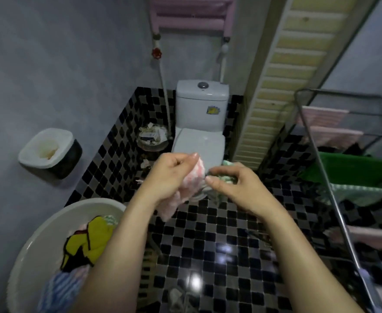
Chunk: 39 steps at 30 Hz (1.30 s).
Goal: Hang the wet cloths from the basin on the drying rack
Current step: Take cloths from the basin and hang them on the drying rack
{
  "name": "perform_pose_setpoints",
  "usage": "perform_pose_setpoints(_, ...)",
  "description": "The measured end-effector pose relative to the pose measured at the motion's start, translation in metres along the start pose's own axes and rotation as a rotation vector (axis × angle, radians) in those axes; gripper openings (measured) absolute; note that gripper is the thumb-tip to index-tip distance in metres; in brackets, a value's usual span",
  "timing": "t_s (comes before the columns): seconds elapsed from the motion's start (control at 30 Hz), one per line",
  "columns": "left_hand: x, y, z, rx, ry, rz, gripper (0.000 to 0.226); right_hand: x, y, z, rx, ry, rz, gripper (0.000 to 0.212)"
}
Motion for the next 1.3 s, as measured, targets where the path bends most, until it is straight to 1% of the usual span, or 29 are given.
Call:
perform_pose_setpoints(0.03, 0.008, 0.004, 0.022, -0.07, 0.017, -0.009, 0.04, -0.002, 0.012, -0.006, -0.056, -0.064, -0.027, 0.048)
perform_pose_setpoints(0.07, 0.016, 0.006, 0.038, -0.132, 0.028, -0.007, 0.038, -0.003, 0.019, -0.009, -0.087, -0.121, -0.063, 0.045)
perform_pose_setpoints(0.13, 0.031, 0.013, 0.07, -0.25, -0.013, 0.04, 0.04, -0.004, 0.035, -0.02, -0.056, -0.26, -0.103, 0.03)
perform_pose_setpoints(0.2, 0.046, 0.021, 0.096, -0.328, -0.038, 0.094, 0.032, 0.006, 0.051, -0.037, 0.007, -0.349, -0.072, 0.022)
perform_pose_setpoints(0.27, 0.062, 0.027, 0.116, -0.347, -0.031, 0.152, 0.018, 0.016, 0.069, -0.055, 0.016, -0.286, -0.058, 0.02)
perform_pose_setpoints(0.33, 0.077, 0.031, 0.14, -0.37, -0.01, 0.198, 0.01, 0.023, 0.092, -0.074, 0.01, -0.227, -0.043, 0.022)
perform_pose_setpoints(0.37, 0.084, 0.033, 0.148, -0.379, 0.007, 0.221, 0.011, 0.025, 0.099, -0.08, 0.003, -0.235, -0.036, 0.023)
perform_pose_setpoints(0.43, 0.099, 0.036, 0.173, -0.399, 0.033, 0.269, 0.021, 0.032, 0.119, -0.097, 0.0, -0.247, -0.009, 0.021)
perform_pose_setpoints(0.53, 0.11, 0.031, 0.193, -0.358, 0.093, 0.297, 0.026, 0.044, 0.137, -0.114, -0.056, -0.19, 0.037, 0.021)
perform_pose_setpoints(0.6, 0.115, 0.024, 0.204, -0.339, 0.138, 0.296, 0.025, 0.054, 0.148, -0.127, -0.088, -0.151, 0.087, 0.019)
perform_pose_setpoints(0.67, 0.119, 0.017, 0.218, -0.354, 0.153, 0.291, 0.02, 0.066, 0.155, -0.145, -0.07, -0.125, 0.135, 0.008)
perform_pose_setpoints(0.73, 0.122, 0.005, 0.238, -0.39, 0.12, 0.3, 0.017, 0.081, 0.159, -0.166, -0.048, -0.039, 0.182, 0.011)
perform_pose_setpoints(0.83, 0.127, -0.007, 0.26, -0.443, 0.132, 0.323, 0.019, 0.103, 0.158, -0.188, -0.006, 0.089, 0.245, 0.003)
perform_pose_setpoints(0.87, 0.131, -0.013, 0.269, -0.477, 0.175, 0.321, 0.019, 0.111, 0.157, -0.198, 0.028, 0.097, 0.259, 0.003)
perform_pose_setpoints(0.93, 0.135, -0.029, 0.287, -0.554, 0.228, 0.29, 0.017, 0.123, 0.157, -0.214, 0.141, 0.027, 0.253, 0.006)
perform_pose_setpoints(1.03, 0.145, -0.054, 0.309, -0.638, 0.211, 0.276, 0.011, 0.135, 0.156, -0.244, 0.335, -0.148, 0.249, 0.011)
perform_pose_setpoints(1.1, 0.153, -0.066, 0.321, -0.688, 0.178, 0.296, 0.008, 0.143, 0.157, -0.26, 0.438, -0.269, 0.251, 0.007)
perform_pose_setpoints(1.13, 0.156, -0.069, 0.328, -0.72, 0.172, 0.293, 0.007, 0.146, 0.156, -0.264, 0.433, -0.29, 0.241, 0.015)
perform_pose_setpoints(1.2, 0.163, -0.074, 0.347, -0.8, 0.156, 0.279, 0.009, 0.145, 0.151, -0.266, 0.355, -0.245, 0.225, 0.043)
perform_pose_setpoints(1.23, 0.167, -0.075, 0.357, -0.834, 0.14, 0.283, 0.009, 0.144, 0.146, -0.267, 0.334, -0.244, 0.217, 0.049)
perform_pose_setpoints(1.27, 0.171, -0.075, 0.371, -0.868, 0.123, 0.293, 0.008, 0.145, 0.143, -0.271, 0.345, -0.276, 0.209, 0.047)
perform_pose_setpoints(1.3, 0.176, -0.075, 0.385, -0.897, 0.102, 0.31, 0.007, 0.147, 0.142, -0.277, 0.381, -0.303, 0.206, 0.038)
Point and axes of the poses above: each hand's wrist, its own y-axis away from the middle knuckle, its own z-axis out of the palm, x = y × z, the point moved 8 cm from there along -y, towards the middle knuckle, and after that the axes turned 10 degrees about -z, right-handed, at the moved point
